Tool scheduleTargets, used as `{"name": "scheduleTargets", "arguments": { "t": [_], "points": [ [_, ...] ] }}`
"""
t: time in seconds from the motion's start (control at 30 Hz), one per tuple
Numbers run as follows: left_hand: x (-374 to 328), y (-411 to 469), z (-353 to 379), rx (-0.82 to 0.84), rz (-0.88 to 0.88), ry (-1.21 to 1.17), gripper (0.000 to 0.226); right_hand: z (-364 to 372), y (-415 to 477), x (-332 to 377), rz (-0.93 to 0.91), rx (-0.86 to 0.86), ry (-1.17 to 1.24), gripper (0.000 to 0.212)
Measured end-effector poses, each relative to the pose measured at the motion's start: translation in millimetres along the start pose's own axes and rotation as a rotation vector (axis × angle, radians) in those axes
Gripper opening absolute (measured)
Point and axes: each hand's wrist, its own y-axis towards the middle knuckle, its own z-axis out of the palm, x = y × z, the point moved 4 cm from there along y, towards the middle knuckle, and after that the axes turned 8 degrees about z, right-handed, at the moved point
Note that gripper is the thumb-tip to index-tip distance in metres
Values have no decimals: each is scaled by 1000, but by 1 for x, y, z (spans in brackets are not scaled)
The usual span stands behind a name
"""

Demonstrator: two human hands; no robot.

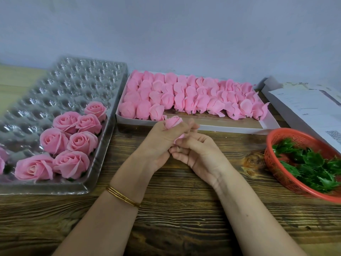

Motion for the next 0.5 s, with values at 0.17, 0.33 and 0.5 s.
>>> {"name": "scheduleTargets", "arguments": {
  "t": [0.17,0.33,0.5],
  "points": [
    [2,0,1,-96,16,65,39,-4,0,-1,-103,-102,-92,29],
    [1,0,0,-79,21,81,54,-5,-2,1,-126,-132,-119,22],
    [-2,-1,2,-7,4,65,43,1,-1,1,-46,-54,-10,5]
  ]
}}
